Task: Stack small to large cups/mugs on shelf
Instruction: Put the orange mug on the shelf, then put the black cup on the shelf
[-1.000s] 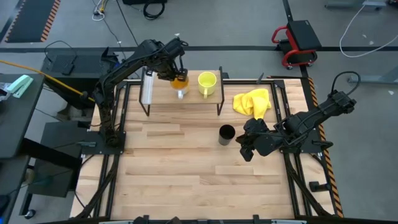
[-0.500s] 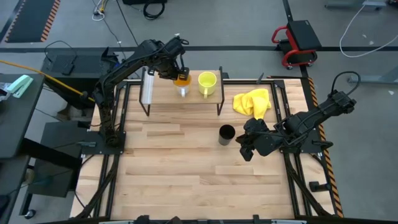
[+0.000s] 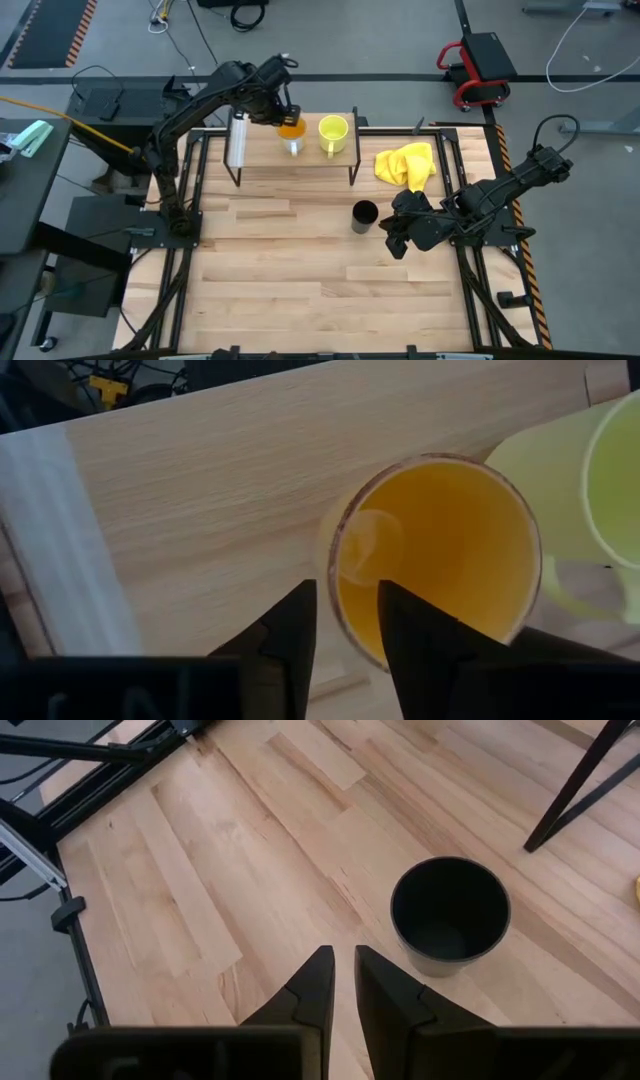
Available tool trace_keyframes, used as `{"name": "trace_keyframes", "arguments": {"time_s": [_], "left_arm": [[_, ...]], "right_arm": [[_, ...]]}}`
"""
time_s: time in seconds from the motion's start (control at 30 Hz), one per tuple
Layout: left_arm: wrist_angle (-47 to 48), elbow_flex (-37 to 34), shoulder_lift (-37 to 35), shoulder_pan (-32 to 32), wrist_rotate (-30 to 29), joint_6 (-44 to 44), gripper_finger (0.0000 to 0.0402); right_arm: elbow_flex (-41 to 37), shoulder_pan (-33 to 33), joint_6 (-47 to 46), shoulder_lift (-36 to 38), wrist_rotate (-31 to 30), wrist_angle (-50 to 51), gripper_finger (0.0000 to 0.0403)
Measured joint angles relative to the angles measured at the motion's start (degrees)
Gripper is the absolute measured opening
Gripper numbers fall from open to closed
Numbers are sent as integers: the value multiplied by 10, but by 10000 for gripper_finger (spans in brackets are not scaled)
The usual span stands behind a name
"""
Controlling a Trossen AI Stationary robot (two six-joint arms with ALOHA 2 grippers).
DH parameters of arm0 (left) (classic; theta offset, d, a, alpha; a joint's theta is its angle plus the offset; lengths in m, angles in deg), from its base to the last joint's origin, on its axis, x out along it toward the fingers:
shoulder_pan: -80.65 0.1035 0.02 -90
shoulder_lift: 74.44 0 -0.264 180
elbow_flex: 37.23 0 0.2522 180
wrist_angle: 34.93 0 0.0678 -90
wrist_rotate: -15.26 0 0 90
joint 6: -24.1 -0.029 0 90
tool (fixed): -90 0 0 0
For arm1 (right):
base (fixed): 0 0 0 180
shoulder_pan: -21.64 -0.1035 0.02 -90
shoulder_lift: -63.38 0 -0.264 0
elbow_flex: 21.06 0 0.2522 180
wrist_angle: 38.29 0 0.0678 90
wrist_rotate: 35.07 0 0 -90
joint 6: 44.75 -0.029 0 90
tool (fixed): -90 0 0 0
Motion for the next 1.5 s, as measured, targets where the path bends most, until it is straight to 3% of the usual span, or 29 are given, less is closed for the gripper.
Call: {"name": "trace_keyframes", "arguments": {"time_s": [0.37, 0.53, 0.83, 0.97, 1.13, 1.33, 1.5], "left_arm": [[66, 0, -46, -8, -2, -43, 113], [75, -2, -79, -49, -6, -72, 118], [74, -1, -130, -175, -93, -51, 111], [74, -1, -133, -240, -116, -23, 112], [74, -1, -133, -332, -184, 15, 113], [73, -23, -132, -450, -268, 110, 105], [74, -98, -132, -538, -318, 218, 103]], "right_arm": [[0, -1, 0, 0, 0, 0, 50], [0, -1, 2, 0, 0, 1, 50], [0, -1, 11, 0, 1, 2, 50], [0, -1, 17, 0, 13, 2, 50], [0, -1, 17, 0, 22, 2, 50], [0, -1, 18, 0, 41, 2, 50], [0, 0, 18, 0, 44, 2, 50]]}}
